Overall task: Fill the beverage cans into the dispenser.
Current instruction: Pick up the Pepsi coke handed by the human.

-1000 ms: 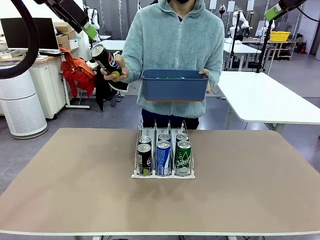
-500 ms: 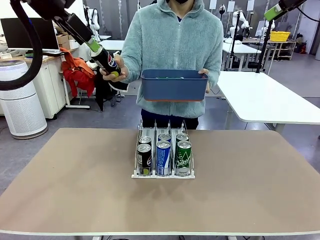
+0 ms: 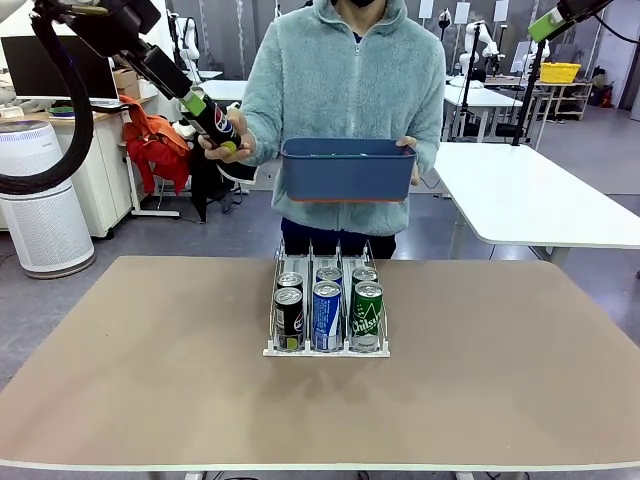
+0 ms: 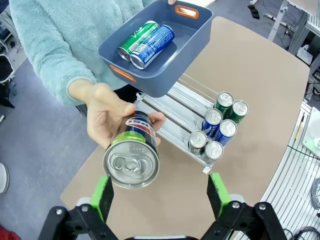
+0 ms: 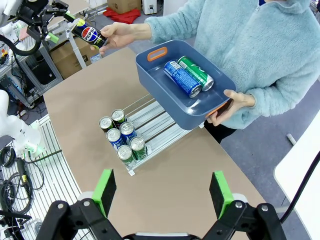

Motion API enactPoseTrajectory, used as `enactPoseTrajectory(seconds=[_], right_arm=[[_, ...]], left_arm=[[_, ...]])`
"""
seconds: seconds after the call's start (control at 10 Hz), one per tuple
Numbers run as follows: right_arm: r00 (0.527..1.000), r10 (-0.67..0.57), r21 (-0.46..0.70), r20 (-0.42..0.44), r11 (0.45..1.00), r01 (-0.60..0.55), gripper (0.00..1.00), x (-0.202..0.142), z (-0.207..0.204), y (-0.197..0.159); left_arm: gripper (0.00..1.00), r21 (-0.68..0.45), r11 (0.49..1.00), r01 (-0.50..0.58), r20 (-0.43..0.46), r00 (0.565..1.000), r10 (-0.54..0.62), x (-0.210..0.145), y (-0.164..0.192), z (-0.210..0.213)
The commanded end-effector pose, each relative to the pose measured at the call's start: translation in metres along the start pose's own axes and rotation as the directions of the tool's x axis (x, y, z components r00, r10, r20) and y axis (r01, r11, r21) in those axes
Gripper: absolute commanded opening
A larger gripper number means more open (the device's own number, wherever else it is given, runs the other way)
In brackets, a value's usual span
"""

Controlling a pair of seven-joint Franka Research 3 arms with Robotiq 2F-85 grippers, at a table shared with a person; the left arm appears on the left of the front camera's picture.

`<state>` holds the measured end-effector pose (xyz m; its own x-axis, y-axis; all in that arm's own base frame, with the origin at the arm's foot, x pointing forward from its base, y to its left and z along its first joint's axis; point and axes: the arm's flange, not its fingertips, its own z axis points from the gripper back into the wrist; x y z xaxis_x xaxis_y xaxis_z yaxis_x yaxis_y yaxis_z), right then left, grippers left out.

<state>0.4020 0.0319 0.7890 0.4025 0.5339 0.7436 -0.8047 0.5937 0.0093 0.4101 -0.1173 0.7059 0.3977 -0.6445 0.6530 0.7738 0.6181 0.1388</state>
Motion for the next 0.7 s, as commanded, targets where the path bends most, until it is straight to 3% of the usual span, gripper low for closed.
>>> enactPoseTrajectory(seconds=[0.0, 0.6], right_arm=[[1.0, -0.003, 0.004, 0.0, 1.0, 0.003, 1.0, 0.0, -0.001, 0.001], [1.0, -0.003, 0.004, 0.0, 1.0, 0.003, 1.0, 0.0, -0.001, 0.001]], left_arm=[[1.0, -0.014, 1.0, 0.01, 0.039, 0.999, -0.01, -0.006, 0.005, -0.009], [1.0, -0.014, 1.0, 0.026, 0.058, 0.998, -0.025, -0.007, 0.017, -0.024]])
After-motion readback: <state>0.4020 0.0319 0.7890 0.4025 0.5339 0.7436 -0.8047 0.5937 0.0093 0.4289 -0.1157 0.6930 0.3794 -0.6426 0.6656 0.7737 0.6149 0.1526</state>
